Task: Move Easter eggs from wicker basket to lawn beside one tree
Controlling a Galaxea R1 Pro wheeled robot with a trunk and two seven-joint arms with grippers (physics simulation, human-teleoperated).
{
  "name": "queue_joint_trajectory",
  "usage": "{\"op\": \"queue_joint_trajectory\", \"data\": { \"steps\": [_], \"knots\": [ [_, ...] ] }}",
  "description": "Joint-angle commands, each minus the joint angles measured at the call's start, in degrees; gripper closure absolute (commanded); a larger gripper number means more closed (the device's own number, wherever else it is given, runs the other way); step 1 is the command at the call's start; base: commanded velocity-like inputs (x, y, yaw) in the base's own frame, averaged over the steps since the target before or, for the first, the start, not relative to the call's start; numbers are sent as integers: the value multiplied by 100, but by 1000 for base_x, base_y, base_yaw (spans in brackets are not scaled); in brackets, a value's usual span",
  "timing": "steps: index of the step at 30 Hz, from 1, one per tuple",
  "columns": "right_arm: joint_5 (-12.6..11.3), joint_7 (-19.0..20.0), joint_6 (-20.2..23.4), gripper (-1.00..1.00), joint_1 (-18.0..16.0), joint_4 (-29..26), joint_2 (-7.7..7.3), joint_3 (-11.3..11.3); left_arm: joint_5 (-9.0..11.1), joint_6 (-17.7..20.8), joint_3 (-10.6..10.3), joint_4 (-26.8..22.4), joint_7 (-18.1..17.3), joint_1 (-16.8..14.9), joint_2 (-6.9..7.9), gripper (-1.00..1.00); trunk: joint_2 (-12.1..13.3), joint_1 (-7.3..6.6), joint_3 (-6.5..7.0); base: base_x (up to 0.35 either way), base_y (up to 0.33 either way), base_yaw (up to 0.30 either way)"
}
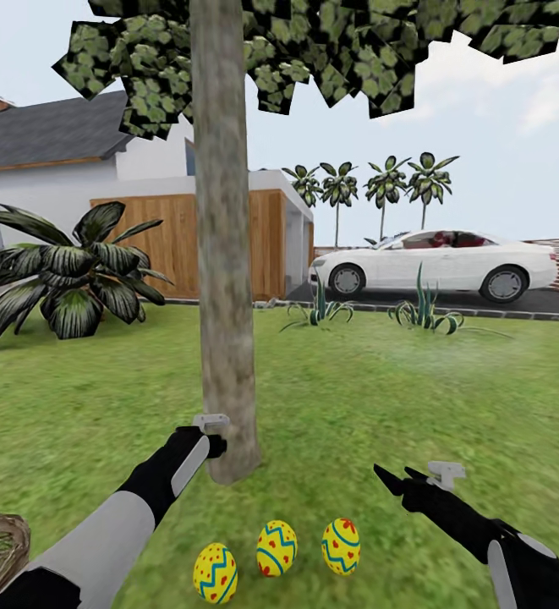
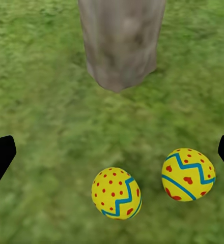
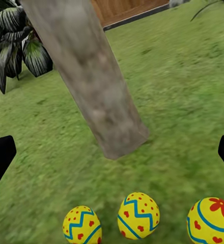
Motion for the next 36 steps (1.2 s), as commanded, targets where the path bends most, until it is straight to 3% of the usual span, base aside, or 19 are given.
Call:
{"op": "queue_joint_trajectory", "data": {
  "steps": [1, 10, 36],
  "knots": [
    [-19, 22, 47, -100, -6, -4, 6, -15, 60, 12, -27, -7, 54, -4, 4, -100, -1, -4, 16, 0, 0, 0],
    [-19, 22, 47, -100, -6, -2, 6, -15, 50, 12, -27, -7, 54, -4, 4, -100, 11, -27, 215, 0, 0, 0],
    [-23, 28, 47, -100, -6, 4, 10, -15, 49, 12, -34, -7, 62, -4, -4, -100, 1048, -595, 682, 0, 0, 0]
  ]
}}
